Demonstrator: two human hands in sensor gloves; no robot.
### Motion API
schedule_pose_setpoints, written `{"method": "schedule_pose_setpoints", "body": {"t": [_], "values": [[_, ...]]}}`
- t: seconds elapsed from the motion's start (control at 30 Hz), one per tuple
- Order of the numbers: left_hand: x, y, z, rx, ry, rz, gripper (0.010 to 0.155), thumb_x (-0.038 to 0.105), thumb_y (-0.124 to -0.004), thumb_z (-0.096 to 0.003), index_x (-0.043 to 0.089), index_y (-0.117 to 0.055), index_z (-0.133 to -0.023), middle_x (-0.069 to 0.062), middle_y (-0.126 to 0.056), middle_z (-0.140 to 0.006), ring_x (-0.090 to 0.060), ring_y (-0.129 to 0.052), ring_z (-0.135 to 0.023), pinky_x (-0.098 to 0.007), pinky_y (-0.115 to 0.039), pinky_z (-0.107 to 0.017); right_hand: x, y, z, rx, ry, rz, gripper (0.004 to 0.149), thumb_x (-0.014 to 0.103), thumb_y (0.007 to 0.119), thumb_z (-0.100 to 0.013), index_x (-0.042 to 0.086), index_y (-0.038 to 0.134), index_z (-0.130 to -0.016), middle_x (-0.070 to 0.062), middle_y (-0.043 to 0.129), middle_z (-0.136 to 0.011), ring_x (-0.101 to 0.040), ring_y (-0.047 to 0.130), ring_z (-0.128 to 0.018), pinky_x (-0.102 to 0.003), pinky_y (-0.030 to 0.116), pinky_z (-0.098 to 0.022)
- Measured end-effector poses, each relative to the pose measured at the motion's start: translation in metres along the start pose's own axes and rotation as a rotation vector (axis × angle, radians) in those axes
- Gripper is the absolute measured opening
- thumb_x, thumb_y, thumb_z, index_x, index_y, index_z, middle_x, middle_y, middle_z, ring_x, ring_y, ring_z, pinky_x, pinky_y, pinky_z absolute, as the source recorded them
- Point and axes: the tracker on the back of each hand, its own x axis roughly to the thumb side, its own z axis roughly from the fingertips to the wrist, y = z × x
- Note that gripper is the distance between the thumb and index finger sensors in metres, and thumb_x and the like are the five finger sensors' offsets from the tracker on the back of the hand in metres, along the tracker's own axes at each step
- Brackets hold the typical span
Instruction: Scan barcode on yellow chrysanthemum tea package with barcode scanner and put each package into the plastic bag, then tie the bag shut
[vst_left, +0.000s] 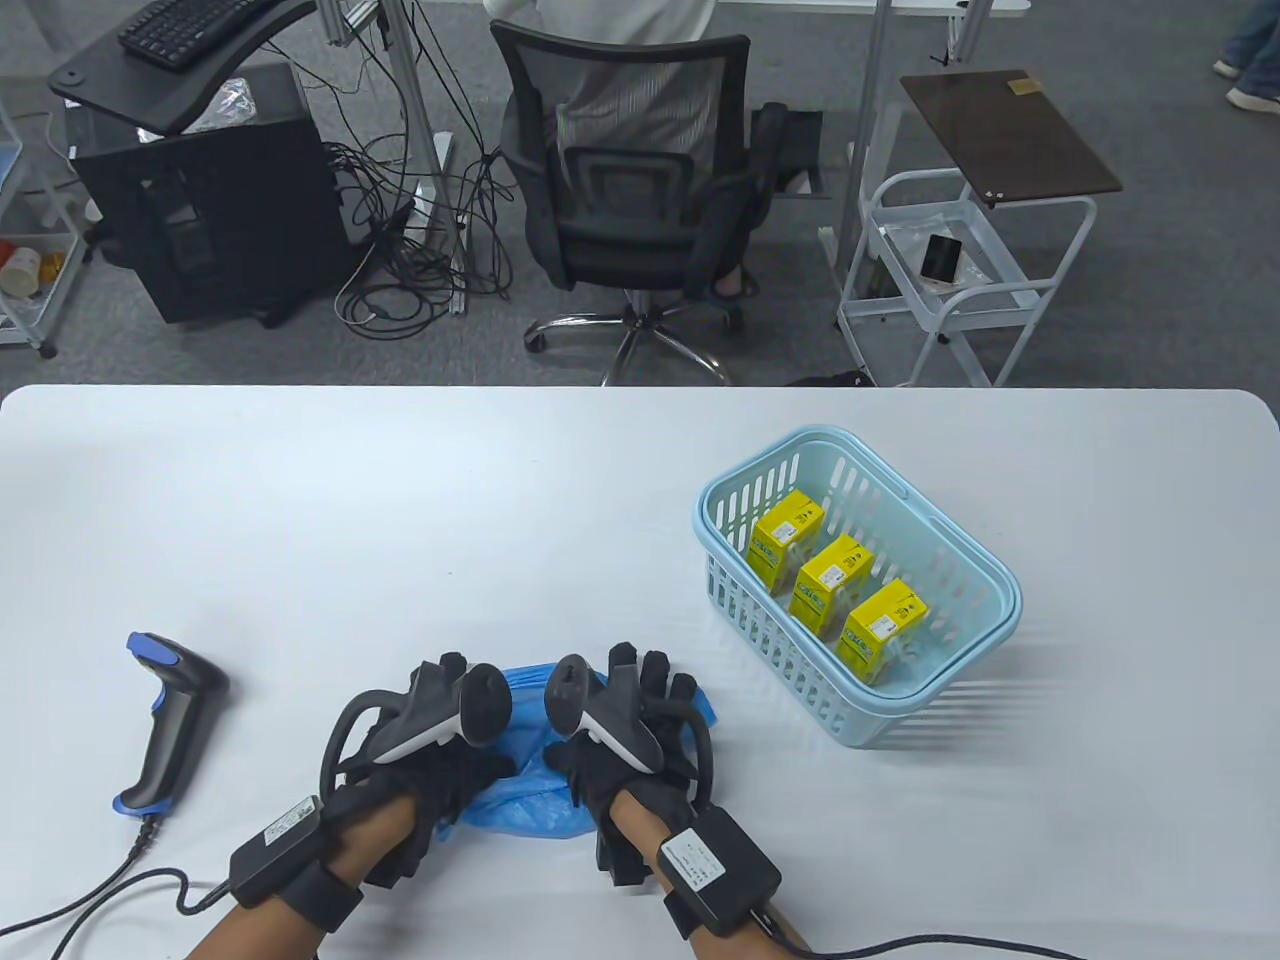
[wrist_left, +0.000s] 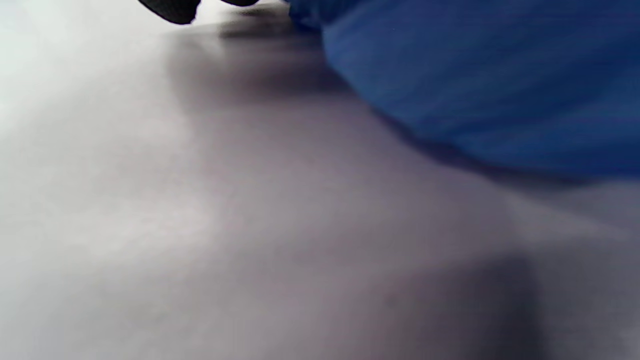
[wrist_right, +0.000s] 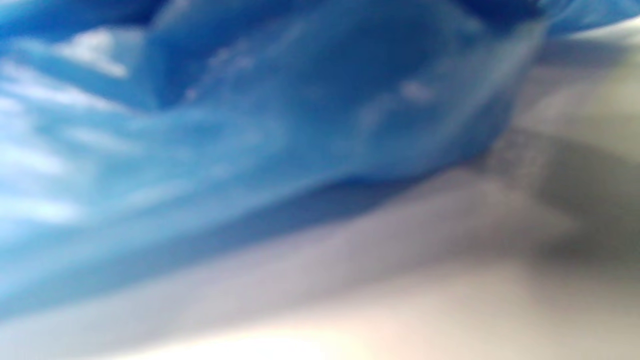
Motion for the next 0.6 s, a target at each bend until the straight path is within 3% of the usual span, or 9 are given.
{"method": "schedule_pose_setpoints", "body": {"t": [0.23, 0.33, 0.43, 0.6], "values": [[-0.011, 0.005, -0.001, -0.048, 0.074, 0.004, 0.093, 0.069, -0.072, -0.0323, 0.030, -0.028, -0.104, -0.017, -0.023, -0.114, -0.049, -0.038, -0.105, -0.064, -0.053, -0.071, -0.005, -0.002, -0.005, 0.115, 0.035, -0.015, 0.086, 0.056, 0.085, -0.031, 0.026, 0.042, -0.099, -0.020, 0.015, -0.110, -0.055, 0.020, -0.098, -0.074, 0.023, -0.066], [-0.026, 0.009, -0.002, -0.063, 0.149, -0.029, 0.093, 0.070, -0.073, -0.0306, 0.036, -0.029, -0.105, -0.018, -0.025, -0.114, -0.050, -0.038, -0.105, -0.065, -0.053, -0.071, -0.016, -0.009, -0.007, 0.174, 0.100, 0.010, 0.086, 0.054, 0.087, -0.032, 0.031, 0.040, -0.100, -0.021, 0.009, -0.109, -0.056, 0.013, -0.097, -0.075, 0.020, -0.065], [-0.036, 0.010, -0.003, -0.106, 0.179, 0.017, 0.091, 0.068, -0.075, -0.0312, 0.044, -0.026, -0.104, -0.019, -0.021, -0.114, -0.052, -0.034, -0.105, -0.066, -0.051, -0.071, -0.027, -0.015, -0.009, 0.168, 0.156, 0.017, 0.077, 0.051, 0.088, -0.034, 0.040, 0.045, -0.097, -0.020, 0.008, -0.108, -0.056, 0.011, -0.096, -0.075, 0.019, -0.064], [-0.031, 0.010, -0.004, -0.107, 0.145, -0.003, 0.091, 0.066, -0.075, -0.0324, 0.035, -0.029, -0.105, -0.019, -0.021, -0.114, -0.051, -0.034, -0.106, -0.066, -0.050, -0.072, -0.025, -0.015, -0.008, 0.190, 0.111, 0.013, 0.078, 0.049, 0.086, -0.035, 0.033, 0.043, -0.099, -0.021, 0.007, -0.108, -0.055, 0.011, -0.096, -0.075, 0.019, -0.064]]}}
